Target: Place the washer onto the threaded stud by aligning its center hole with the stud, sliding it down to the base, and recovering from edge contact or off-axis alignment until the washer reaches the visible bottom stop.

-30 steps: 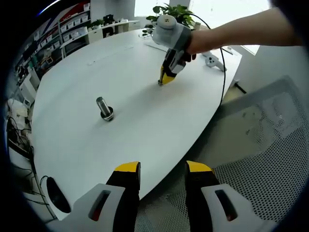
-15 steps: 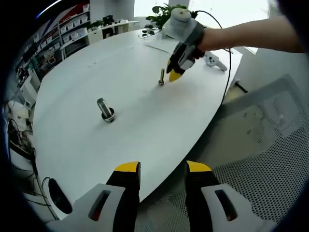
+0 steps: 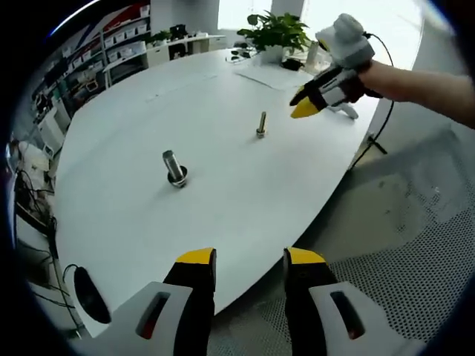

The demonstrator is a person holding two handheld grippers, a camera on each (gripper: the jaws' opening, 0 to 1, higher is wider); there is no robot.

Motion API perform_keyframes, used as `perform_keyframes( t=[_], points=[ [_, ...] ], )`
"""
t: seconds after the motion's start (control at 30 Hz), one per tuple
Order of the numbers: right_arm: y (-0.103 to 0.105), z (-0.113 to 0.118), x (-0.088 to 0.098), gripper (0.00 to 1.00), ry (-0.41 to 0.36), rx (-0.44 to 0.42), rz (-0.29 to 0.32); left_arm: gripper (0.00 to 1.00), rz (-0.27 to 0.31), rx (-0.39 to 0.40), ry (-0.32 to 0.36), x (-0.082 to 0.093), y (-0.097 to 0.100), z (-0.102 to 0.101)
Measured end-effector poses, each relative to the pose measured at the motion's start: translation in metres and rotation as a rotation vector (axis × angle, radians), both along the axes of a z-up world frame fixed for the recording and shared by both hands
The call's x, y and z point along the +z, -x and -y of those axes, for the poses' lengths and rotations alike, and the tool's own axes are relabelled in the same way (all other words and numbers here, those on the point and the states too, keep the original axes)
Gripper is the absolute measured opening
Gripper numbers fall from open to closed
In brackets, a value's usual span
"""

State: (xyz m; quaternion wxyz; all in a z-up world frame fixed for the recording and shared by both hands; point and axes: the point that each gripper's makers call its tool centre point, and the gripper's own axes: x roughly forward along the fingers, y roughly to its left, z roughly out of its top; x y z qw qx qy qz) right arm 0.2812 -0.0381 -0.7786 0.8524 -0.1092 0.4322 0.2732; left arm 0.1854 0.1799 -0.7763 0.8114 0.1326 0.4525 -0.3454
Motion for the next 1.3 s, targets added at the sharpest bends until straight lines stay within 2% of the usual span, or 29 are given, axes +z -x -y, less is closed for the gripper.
perform_keyframes(
  t=[0.03,0.1,0.17,0.33,0.37,0.47,0.53,0.77,0.87,0.93,1.0,1.17,1.3],
  points=[
    [0.004,-0.001,0.002,0.31,-0.015,-0.013,0.008,0.34,0.014,-0.001,-0.003,0.002,-0.002,0.0],
    [0.011,-0.002,0.004,0.31,0.005,-0.003,0.029,0.34,0.035,0.0,0.005,0.006,-0.004,0.001],
    [0.017,-0.004,0.008,0.31,0.005,-0.01,0.041,0.34,0.037,0.002,0.009,0.006,-0.004,0.002],
    [0.024,-0.013,0.023,0.31,-0.105,-0.099,0.054,0.34,0.04,0.001,-0.002,0.005,-0.005,0.0],
    [0.024,-0.018,0.031,0.31,-0.154,-0.129,0.066,0.34,0.047,0.004,-0.001,0.006,-0.006,0.0],
    [0.029,-0.021,0.039,0.32,-0.157,-0.129,0.083,0.34,0.074,0.016,0.003,0.012,-0.011,-0.002],
    [0.029,-0.022,0.041,0.32,-0.189,-0.154,0.093,0.35,0.092,0.035,0.014,0.016,-0.016,-0.004],
    [0.028,-0.012,0.032,0.35,-0.237,-0.224,0.084,0.35,0.125,0.081,0.02,0.021,-0.024,-0.01],
    [0.023,-0.009,0.032,0.36,-0.217,-0.227,0.108,0.35,0.128,0.093,0.024,0.022,-0.025,-0.011],
    [0.019,-0.008,0.033,0.36,-0.212,-0.23,0.12,0.35,0.159,0.089,0.017,0.025,-0.029,-0.013],
    [0.017,-0.009,0.034,0.37,-0.224,-0.239,0.12,0.35,0.163,0.109,0.031,0.029,-0.032,-0.014],
    [0.024,-0.018,0.027,0.37,-0.202,-0.19,0.1,0.35,0.164,0.105,0.023,0.026,-0.03,-0.013],
    [0.024,-0.017,0.028,0.37,-0.203,-0.186,0.102,0.35,0.163,0.088,0.008,0.025,-0.029,-0.011]
  ],
)
